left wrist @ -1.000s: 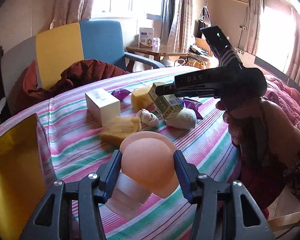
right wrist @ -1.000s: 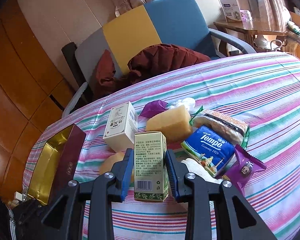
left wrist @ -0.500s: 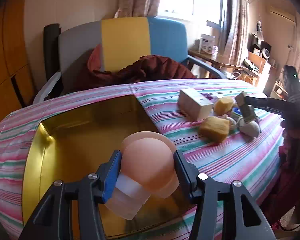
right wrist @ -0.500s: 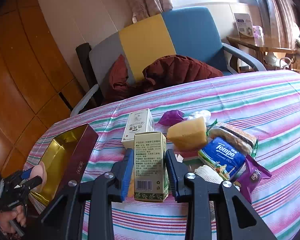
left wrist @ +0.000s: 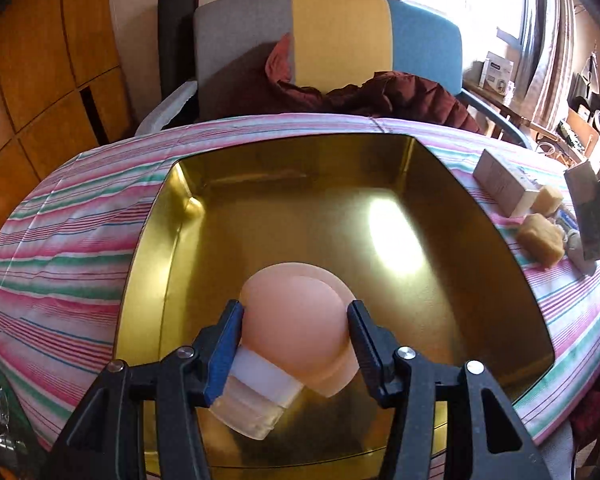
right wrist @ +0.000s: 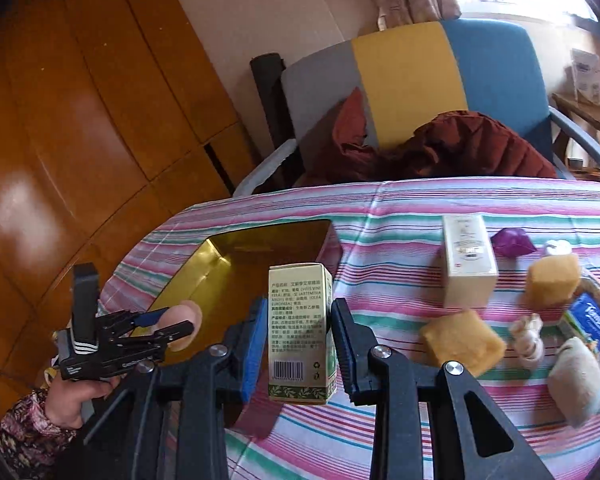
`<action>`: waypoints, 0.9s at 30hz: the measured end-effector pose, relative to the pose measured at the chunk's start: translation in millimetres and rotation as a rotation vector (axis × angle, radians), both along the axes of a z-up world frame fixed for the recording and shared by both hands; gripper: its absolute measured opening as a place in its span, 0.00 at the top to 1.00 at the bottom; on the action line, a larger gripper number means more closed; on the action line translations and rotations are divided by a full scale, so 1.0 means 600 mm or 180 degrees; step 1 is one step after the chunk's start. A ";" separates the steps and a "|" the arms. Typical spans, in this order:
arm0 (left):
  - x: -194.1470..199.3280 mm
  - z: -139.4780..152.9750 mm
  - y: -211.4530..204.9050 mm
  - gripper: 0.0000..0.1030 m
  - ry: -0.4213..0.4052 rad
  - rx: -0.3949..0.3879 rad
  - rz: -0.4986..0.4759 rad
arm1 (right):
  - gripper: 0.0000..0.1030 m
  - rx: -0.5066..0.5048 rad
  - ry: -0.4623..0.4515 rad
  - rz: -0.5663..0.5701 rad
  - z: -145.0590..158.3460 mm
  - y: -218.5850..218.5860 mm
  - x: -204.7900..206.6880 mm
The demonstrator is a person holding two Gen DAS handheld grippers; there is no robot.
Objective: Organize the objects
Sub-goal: 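Carry the pink puff into the gold tray and open the left tool, then lower the green juice box into the gold tray and open the right tool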
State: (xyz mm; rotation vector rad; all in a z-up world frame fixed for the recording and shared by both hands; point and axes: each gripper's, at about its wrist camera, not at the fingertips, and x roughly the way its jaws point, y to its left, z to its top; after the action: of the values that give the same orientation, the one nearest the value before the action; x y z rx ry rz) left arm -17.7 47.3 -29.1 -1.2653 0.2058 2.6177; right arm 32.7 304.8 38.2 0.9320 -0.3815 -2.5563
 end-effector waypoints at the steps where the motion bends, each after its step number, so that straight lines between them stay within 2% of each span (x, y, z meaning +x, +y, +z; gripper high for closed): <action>1: 0.000 -0.005 -0.004 0.47 -0.0011 -0.0028 0.0023 | 0.68 -0.0015 -0.0003 0.0057 -0.001 -0.014 -0.002; 5: -0.002 -0.017 -0.021 0.43 -0.0075 -0.0068 0.0118 | 0.68 -0.0070 -0.0034 0.0241 -0.009 -0.060 -0.006; 7: -0.002 -0.020 -0.028 0.44 -0.0081 -0.0084 0.0167 | 0.68 -0.0070 -0.0069 0.0304 -0.016 -0.077 -0.009; 10: 0.000 -0.015 -0.031 0.44 -0.0017 -0.0222 0.0254 | 0.68 -0.0066 -0.0116 0.0385 -0.024 -0.095 -0.010; 12: 0.001 -0.005 -0.036 0.44 0.0055 -0.0223 0.0286 | 0.68 -0.0062 -0.0144 0.0430 -0.028 -0.105 -0.011; 16: 0.004 0.025 -0.058 0.44 0.0232 -0.0039 0.0398 | 0.68 -0.0020 -0.0227 0.0524 -0.040 -0.130 -0.015; 20: 0.010 0.058 -0.094 0.44 0.0401 0.0236 0.0647 | 0.68 0.0047 -0.0338 0.0617 -0.051 -0.165 -0.025; 27: 0.005 0.075 -0.136 0.44 0.0487 0.0369 0.0892 | 0.68 0.0202 -0.0582 0.0767 -0.086 -0.227 -0.049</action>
State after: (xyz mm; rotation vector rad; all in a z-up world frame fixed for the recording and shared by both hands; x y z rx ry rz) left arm -14.8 -34.2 16.1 -1.1273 -0.1060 2.9160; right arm 3.3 168.7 -13.4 1.1643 -0.2242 -2.2846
